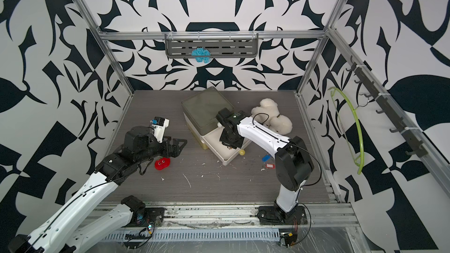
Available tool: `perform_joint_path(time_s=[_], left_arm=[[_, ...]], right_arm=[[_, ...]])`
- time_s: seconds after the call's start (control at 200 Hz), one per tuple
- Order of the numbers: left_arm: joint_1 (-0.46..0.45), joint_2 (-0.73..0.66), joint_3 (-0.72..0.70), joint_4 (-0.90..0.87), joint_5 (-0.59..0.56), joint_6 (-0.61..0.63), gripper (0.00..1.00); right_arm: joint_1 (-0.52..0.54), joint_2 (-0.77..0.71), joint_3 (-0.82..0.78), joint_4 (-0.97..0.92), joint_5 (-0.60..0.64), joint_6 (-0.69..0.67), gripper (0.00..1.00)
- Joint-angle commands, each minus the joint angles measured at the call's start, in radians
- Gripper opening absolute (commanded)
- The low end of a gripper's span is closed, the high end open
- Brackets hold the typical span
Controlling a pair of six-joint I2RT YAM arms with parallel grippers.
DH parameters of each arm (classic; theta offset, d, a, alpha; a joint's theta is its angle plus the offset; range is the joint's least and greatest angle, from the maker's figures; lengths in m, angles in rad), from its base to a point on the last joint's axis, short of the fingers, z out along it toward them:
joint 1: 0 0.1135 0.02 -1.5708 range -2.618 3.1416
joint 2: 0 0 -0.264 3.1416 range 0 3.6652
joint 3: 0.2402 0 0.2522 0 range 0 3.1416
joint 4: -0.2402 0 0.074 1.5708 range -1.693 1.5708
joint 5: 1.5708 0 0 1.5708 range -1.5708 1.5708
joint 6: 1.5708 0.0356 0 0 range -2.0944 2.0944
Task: Take the keys out of the drawer
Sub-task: Pick up the key from the drawer.
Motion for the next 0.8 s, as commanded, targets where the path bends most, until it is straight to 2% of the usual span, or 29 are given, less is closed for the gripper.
perform_joint_path(time_s=[0.0,0.445,0.615,0.795], left_arm=[[0.004,-0.015,-0.009,-0.026,-0.003,0.018,0.99],[0.004,-0.009,-0.011,-0.025,-0.009,0.025,0.99],[0.004,-0.009,-0.015,-0.024,-0.012,0.024,0.99],[0.004,-0.012,-0.018,-0.021,-0.011,0.021,0.99]], right_arm=[[0.003,-0.003,0.018,-0.03,0.034,-0.005,0.23],[0.003,0.052,0.042,-0.024,0.02,-0.022,0.17],[0.004,0.055,0.047,-0.024,0.02,-0.022,0.06],[0.004,0.043,0.067,-0.04,0.027,-0.02,0.0]])
